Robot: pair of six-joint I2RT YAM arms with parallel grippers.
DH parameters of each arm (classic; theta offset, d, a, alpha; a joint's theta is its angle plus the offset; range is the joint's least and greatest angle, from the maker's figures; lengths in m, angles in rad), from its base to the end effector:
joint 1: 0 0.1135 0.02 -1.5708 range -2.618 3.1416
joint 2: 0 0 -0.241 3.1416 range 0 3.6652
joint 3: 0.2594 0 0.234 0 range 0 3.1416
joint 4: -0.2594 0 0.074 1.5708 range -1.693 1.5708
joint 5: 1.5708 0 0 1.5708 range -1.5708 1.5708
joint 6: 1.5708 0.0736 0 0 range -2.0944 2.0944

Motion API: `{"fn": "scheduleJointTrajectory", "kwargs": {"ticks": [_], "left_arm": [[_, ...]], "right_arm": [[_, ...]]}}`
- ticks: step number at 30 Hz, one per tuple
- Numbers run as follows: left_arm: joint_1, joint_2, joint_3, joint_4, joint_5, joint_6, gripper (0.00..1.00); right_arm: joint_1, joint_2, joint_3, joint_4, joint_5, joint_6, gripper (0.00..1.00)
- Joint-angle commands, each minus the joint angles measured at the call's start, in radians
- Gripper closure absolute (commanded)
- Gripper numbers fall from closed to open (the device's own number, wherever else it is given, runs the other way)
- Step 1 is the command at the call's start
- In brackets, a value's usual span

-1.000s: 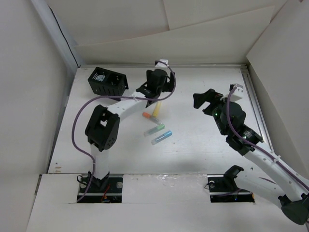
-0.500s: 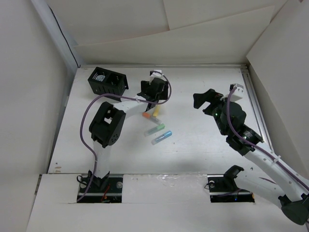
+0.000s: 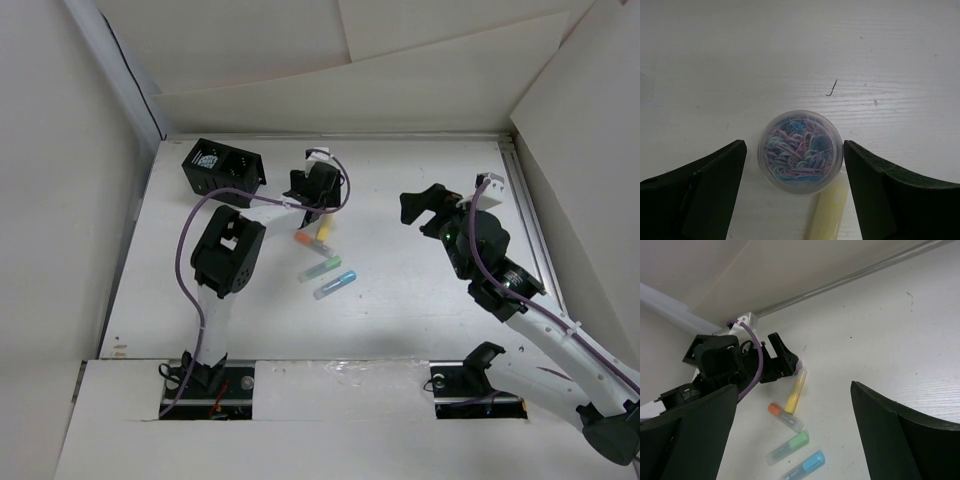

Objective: Sort the stationery into containers
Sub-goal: Pick up the stationery from the center of the board, then place the stationery in the storage box.

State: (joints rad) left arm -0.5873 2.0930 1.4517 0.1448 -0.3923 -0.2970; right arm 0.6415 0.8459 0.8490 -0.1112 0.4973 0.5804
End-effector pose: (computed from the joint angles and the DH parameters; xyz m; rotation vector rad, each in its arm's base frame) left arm 0.4170 -0.2438 0.1675 0.0555 2.0291 -0.1517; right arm 0.2005 0.1059 0.3397 0.3251 1.6592 0.5057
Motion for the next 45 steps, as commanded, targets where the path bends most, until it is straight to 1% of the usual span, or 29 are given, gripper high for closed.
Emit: {"fn": "scheduleJointTrajectory", "kwargs": {"ticks": [1,3,6,7,9,11,16,20,24,27,28,29,31,32,36,39,45], "left_arm": [[0.004,0.016,0.047,0.015,0.007,0.002,0.25],[0.004,0.027,0.058,0.015,0.007,0.002,0.36],[0.004,0.027,0.067,0.015,0.017,0.002,0.4],[0.004,0.027,0.067,0.015,0.017,0.002,0.44],[0.004,0.016,0.067,0.024,0.017,0.002,0.48],[0.004,-0.014,0.055,0.033,0.017,0.002,0.5],[0.004,-0.1,0.068,0.015,0.017,0.013,0.5],[0.029,-0.165,0.145,-0.036,0.006,0.036,0.5],[0.105,-0.24,0.197,-0.08,0.038,0.045,0.5],[0.205,-0.263,0.219,-0.105,0.075,0.035,0.5],[0.269,-0.272,0.231,-0.123,0.102,0.016,0.49],[0.302,-0.272,0.242,-0.137,0.119,0.006,0.49],[0.361,-0.272,0.242,-0.137,0.129,-0.025,0.49],[0.416,-0.272,0.242,-0.137,0.142,-0.025,0.49],[0.536,-0.246,0.242,-0.16,0.152,-0.063,0.49],[0.599,-0.223,0.242,-0.169,0.152,-0.073,0.49],[0.609,-0.214,0.233,-0.169,0.124,-0.03,0.49]], "right_arm": [[-0.005,-0.002,0.007,0.048,-0.009,-0.008,0.0],[-0.005,-0.002,0.007,0.048,-0.009,-0.008,0.0],[-0.005,0.007,0.007,0.048,-0.019,-0.008,0.0],[-0.005,0.007,0.007,0.048,-0.019,-0.008,0.0],[-0.005,0.007,0.007,0.048,-0.019,-0.008,0.0],[-0.005,0.007,0.007,0.048,-0.028,-0.008,0.0],[-0.005,0.007,0.007,0.048,-0.028,-0.008,0.0],[-0.005,0.007,0.007,0.048,-0.037,-0.008,0.0],[-0.005,0.007,0.007,0.048,-0.037,-0.008,0.0],[-0.005,0.007,0.007,0.048,-0.046,-0.008,0.0],[-0.005,0.007,0.007,0.048,-0.046,-0.008,0.0],[-0.005,0.007,0.007,0.048,-0.057,-0.008,0.0],[-0.005,0.007,0.007,0.048,-0.057,-0.008,0.0],[-0.005,0.007,0.007,0.048,-0.057,-0.008,0.0],[-0.005,0.007,0.007,0.057,-0.057,-0.008,0.0],[-0.005,0.007,0.007,0.058,-0.066,-0.008,0.0],[-0.005,0.016,0.007,0.058,-0.075,-0.008,0.0]]}}
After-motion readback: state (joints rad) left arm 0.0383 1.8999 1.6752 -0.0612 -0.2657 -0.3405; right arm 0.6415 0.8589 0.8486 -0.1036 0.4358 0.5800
